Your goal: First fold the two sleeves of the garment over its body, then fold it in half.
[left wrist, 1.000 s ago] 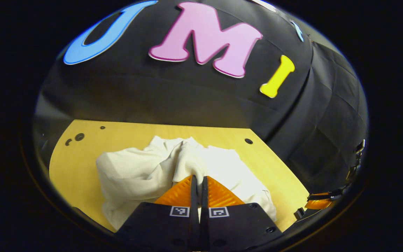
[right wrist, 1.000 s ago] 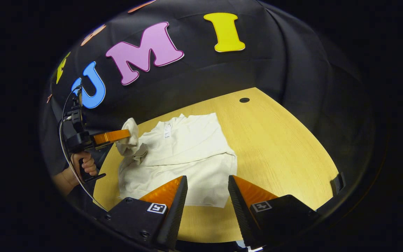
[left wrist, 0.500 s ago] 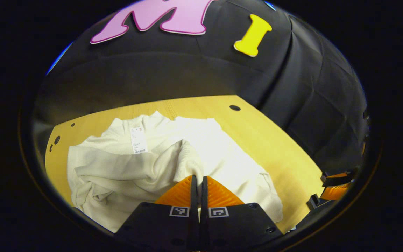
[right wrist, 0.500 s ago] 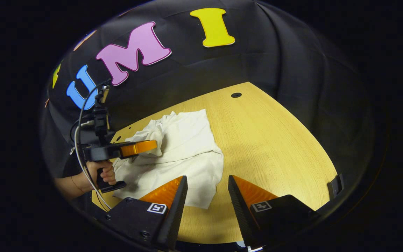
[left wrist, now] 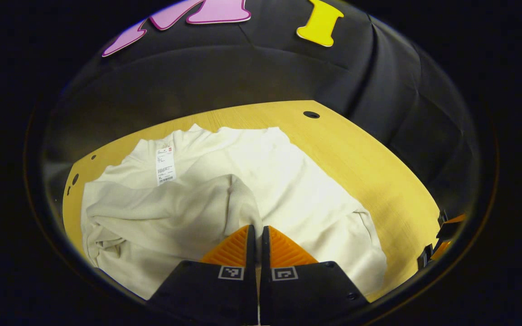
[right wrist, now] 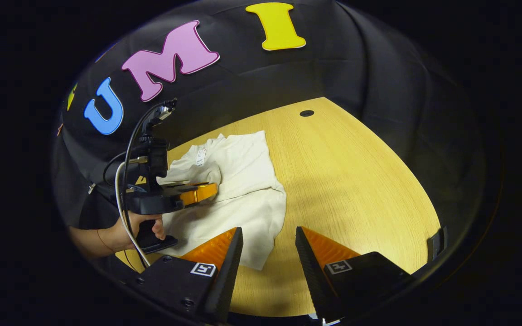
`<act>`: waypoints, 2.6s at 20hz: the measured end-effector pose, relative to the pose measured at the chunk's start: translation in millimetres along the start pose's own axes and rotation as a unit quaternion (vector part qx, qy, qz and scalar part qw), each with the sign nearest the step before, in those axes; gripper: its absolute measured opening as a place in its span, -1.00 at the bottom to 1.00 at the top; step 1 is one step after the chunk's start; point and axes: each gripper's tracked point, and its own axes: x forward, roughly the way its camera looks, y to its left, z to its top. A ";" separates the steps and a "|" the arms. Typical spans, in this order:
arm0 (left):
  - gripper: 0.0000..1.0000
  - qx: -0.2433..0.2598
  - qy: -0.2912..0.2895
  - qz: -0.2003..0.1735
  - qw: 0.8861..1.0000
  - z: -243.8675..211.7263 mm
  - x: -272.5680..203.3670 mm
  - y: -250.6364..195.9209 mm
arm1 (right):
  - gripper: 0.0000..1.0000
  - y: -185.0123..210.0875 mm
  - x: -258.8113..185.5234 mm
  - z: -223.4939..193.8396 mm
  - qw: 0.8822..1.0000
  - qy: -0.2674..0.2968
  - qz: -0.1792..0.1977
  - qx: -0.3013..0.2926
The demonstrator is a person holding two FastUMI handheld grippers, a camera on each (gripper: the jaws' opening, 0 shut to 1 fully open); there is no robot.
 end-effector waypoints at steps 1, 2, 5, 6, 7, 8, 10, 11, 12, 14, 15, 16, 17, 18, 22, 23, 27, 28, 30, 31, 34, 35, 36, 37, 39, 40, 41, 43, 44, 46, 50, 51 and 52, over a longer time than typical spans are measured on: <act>-0.82 -0.001 0.002 -0.001 1.000 -1.1 0.9 -0.4 | 0.45 0.3 2.1 -0.2 1.000 0.001 0.000 0.000; -0.77 -0.001 0.003 -0.003 1.000 -1.1 -0.2 -0.6 | 0.45 1.4 3.2 -2.0 1.000 0.003 0.001 0.001; -0.29 -0.006 0.013 -0.021 1.000 -4.5 -10.1 -6.0 | 0.44 4.2 7.1 -5.8 1.000 0.009 0.001 -0.002; -0.06 -0.003 0.014 -0.018 1.000 -6.1 -16.9 -2.7 | 0.45 5.5 7.2 -7.0 1.000 0.010 0.000 -0.004; 0.14 0.000 0.017 -0.013 1.000 -11.8 -27.9 4.3 | 0.45 6.8 8.8 -8.0 1.000 0.011 0.000 -0.007; 0.35 -0.001 0.018 -0.011 1.000 -16.4 -35.8 10.7 | 0.45 7.5 10.1 -9.3 1.000 0.013 -0.001 -0.010; 0.39 -0.012 0.018 -0.004 1.000 -29.9 -57.7 26.9 | 0.45 8.2 10.6 -12.5 1.000 0.014 -0.005 -0.015; 0.40 -0.023 0.019 0.003 1.000 -38.6 -71.7 38.6 | 0.45 8.3 10.3 -14.2 1.000 0.015 -0.009 -0.020; 0.41 -0.037 0.019 0.008 0.999 -46.3 -87.4 49.7 | 0.44 7.8 11.3 -17.1 0.999 0.017 -0.012 -0.025; 0.49 -0.062 0.017 0.026 0.998 -62.5 -119.8 76.8 | 0.45 8.4 12.1 -22.5 0.999 0.021 -0.017 -0.032; 0.40 -0.075 0.016 0.038 0.996 -72.0 -134.6 91.8 | 0.45 9.9 12.9 -25.4 0.999 0.024 -0.018 -0.033; 0.40 -0.088 0.017 0.049 0.995 -82.0 -149.3 106.1 | 0.45 11.6 13.3 -28.6 0.999 0.028 -0.018 -0.036; 0.40 -0.102 0.019 0.057 0.993 -94.7 -163.4 118.2 | 0.45 15.3 13.7 -32.7 0.998 0.032 -0.018 -0.041; 0.41 -0.116 0.023 0.064 0.991 -106.8 -175.6 129.3 | 0.44 18.2 13.7 -36.3 0.998 0.037 -0.017 -0.047; 0.48 -0.137 0.049 0.100 0.984 -161.7 -210.6 167.6 | 0.45 29.2 17.2 -49.4 0.997 0.053 -0.016 -0.057; 0.48 -0.141 0.056 0.107 0.983 -173.6 -215.6 173.5 | 0.45 32.0 18.4 -52.5 0.997 0.056 -0.017 -0.057; 0.48 -0.155 0.071 0.115 0.979 -204.0 -228.5 188.0 | 0.45 38.0 19.3 -65.8 0.996 0.068 -0.021 -0.048; 0.48 -0.159 0.076 0.112 0.978 -208.3 -229.4 187.6 | 0.45 38.0 19.5 -67.6 0.996 0.071 -0.023 -0.047; 0.48 -0.167 0.081 0.105 0.977 -211.4 -225.4 185.4 | 0.44 38.1 21.7 -73.0 0.996 0.075 -0.024 -0.048; 0.48 -0.171 0.083 0.102 0.976 -212.1 -224.9 183.9 | 0.44 37.9 22.9 -75.7 0.995 0.079 -0.026 -0.050; 0.48 -0.183 0.088 0.094 0.975 -212.4 -220.5 180.6 | 0.46 36.0 27.2 -82.0 0.995 0.089 -0.029 -0.044; 0.48 -0.185 0.088 0.093 0.974 -212.6 -221.0 179.7 | 0.45 36.0 29.0 -83.1 0.995 0.092 -0.029 -0.041; 0.48 -0.187 0.088 0.090 0.974 -210.5 -219.2 179.4 | 0.46 35.7 31.4 -84.7 0.994 0.094 -0.030 -0.039; 0.48 -0.189 0.089 0.087 0.974 -209.8 -214.4 177.9 | 0.46 34.8 33.8 -86.5 0.994 0.099 -0.029 -0.037; 0.48 -0.194 0.094 0.085 0.973 -209.4 -209.6 177.1 | 0.45 35.2 39.3 -90.6 0.993 0.107 -0.028 -0.030; 0.48 -0.199 0.099 0.083 0.971 -209.3 -207.9 175.9 | 0.46 34.0 41.9 -92.4 0.993 0.112 -0.027 -0.026; 0.49 -0.206 0.101 0.080 0.970 -207.9 -205.0 173.6 | 0.45 34.3 45.6 -93.4 0.993 0.116 -0.026 -0.022; 0.48 -0.220 0.109 0.076 0.966 -208.2 -200.7 168.5 | 0.46 33.6 48.8 -97.6 0.992 0.125 -0.027 -0.020; 0.48 -0.223 0.113 0.076 0.965 -208.9 -198.7 167.6 | 0.45 32.9 51.7 -99.2 0.991 0.132 -0.027 -0.021; 0.49 -0.225 0.117 0.084 0.964 -207.5 -197.2 168.9 | 0.44 34.7 57.1 -96.2 0.991 0.132 -0.027 -0.021; 0.48 -0.192 0.131 0.113 0.966 -211.1 -192.1 174.9 | 0.12 33.9 64.5 -94.5 0.987 0.150 -0.045 -0.038; 0.48 -0.179 0.133 0.126 0.967 -212.2 -188.0 175.6 | 0.37 34.8 65.7 -94.5 0.985 0.154 -0.056 -0.052; 0.60 -0.171 0.128 0.137 0.967 -211.2 -186.1 175.9 | 0.36 36.4 74.3 -89.3 0.982 0.158 -0.069 -0.072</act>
